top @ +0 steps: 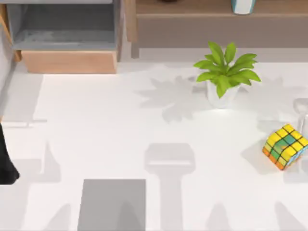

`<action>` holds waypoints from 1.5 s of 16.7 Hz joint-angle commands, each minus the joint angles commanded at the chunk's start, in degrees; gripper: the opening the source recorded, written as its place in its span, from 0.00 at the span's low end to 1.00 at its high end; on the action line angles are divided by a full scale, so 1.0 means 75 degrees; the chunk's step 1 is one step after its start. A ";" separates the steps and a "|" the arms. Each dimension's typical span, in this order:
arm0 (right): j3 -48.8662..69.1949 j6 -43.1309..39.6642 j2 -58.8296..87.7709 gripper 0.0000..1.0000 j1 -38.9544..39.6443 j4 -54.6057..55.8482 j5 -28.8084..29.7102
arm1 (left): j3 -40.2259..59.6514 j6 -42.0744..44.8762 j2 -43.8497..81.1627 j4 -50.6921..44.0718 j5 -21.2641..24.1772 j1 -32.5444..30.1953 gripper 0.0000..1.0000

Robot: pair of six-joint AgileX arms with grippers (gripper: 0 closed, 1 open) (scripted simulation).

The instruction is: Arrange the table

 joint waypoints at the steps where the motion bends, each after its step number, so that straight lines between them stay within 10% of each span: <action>1: 0.0000 0.0000 0.0000 1.00 0.0000 0.0000 0.0000 | 0.0000 0.0000 0.0000 0.0000 0.0000 0.0000 1.00; 10: 0.0000 0.0000 0.0000 1.00 0.0000 0.0000 0.0000 | 0.2228 0.0248 0.2354 -0.1274 0.0004 0.0391 1.00; 25: 0.0000 0.0000 0.0000 1.00 0.0000 0.0000 0.0000 | 1.2600 0.1431 1.3267 -0.7093 0.0103 0.2015 1.00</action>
